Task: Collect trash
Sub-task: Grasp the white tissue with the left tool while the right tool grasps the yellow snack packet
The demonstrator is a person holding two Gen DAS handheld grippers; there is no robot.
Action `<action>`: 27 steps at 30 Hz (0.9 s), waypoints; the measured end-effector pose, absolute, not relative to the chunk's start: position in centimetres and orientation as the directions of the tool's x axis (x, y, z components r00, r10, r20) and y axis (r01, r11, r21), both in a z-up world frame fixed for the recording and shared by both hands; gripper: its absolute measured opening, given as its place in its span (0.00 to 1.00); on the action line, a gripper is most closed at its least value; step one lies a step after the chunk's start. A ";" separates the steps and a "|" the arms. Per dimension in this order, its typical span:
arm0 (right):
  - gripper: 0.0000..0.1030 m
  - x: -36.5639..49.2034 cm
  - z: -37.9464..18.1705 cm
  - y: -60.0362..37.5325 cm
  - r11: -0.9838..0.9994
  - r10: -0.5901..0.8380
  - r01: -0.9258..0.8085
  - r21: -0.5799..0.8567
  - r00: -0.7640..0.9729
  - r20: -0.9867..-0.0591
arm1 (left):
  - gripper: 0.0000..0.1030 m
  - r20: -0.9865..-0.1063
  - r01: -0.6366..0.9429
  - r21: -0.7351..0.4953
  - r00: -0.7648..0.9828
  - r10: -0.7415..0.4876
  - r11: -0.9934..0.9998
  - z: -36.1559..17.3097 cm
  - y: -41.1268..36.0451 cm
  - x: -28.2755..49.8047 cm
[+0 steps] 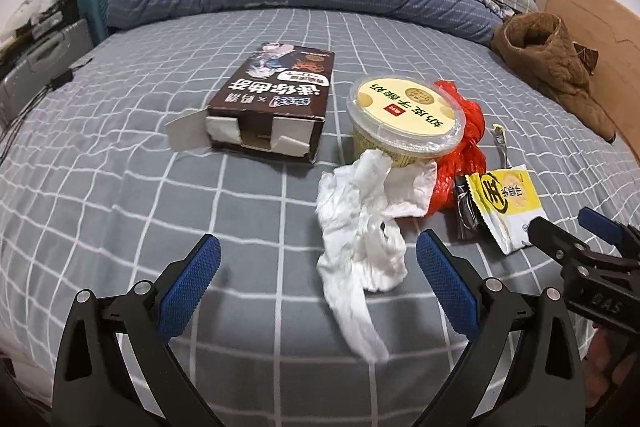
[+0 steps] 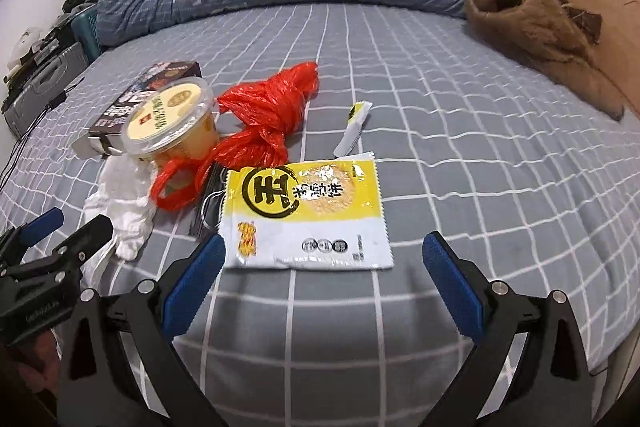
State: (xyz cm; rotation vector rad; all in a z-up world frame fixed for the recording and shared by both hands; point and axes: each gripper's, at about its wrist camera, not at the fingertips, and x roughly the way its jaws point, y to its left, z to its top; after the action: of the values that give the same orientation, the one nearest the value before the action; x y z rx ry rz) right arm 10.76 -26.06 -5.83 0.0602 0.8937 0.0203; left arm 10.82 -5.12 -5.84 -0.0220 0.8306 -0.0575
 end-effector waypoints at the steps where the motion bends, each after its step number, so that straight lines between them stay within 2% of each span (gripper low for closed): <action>1: 0.92 11.3 -6.1 -26.1 0.998 0.047 0.006 0.065 0.618 -0.785 | 0.92 -0.740 0.044 -0.040 0.670 -0.060 0.998 -6.0 -5.2 11.1; 7: 0.92 13.0 -7.2 -25.4 0.996 0.087 -0.029 0.086 0.581 -0.809 | 0.83 -0.758 0.060 -0.057 0.647 -0.082 0.997 -7.1 -5.8 12.9; 16: 0.92 14.4 -8.4 -24.6 0.995 0.098 -0.046 0.087 0.550 -0.829 | 0.64 -0.791 0.079 -0.076 0.602 -0.108 0.994 -8.6 -6.7 13.9; 19: 0.87 14.5 -8.4 -24.8 0.994 0.112 -0.045 0.104 0.550 -0.828 | 0.55 -0.790 0.083 -0.079 0.603 -0.113 0.993 -8.8 -6.8 13.7; 21: 0.78 14.5 -8.5 -24.7 0.993 0.121 -0.059 0.105 0.545 -0.829 | 0.49 -0.789 0.082 -0.081 0.603 -0.114 0.993 -8.8 -6.9 13.6; 24: 0.72 14.5 -8.7 -24.3 0.993 0.117 -0.074 0.091 0.543 -0.832 | 0.41 -0.791 0.090 -0.074 0.602 -0.114 0.993 -9.0 -7.2 13.5; 27: 0.68 14.7 -9.1 -24.3 0.991 0.131 -0.079 0.105 0.530 -0.838 | 0.38 -0.791 0.090 -0.071 0.602 -0.112 0.993 -9.0 -7.2 13.4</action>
State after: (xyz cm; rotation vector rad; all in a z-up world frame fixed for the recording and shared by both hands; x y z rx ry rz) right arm 14.65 -24.35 -9.08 0.0558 1.0043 0.1256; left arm 13.43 -7.20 -9.04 -0.0249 0.9176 -0.1170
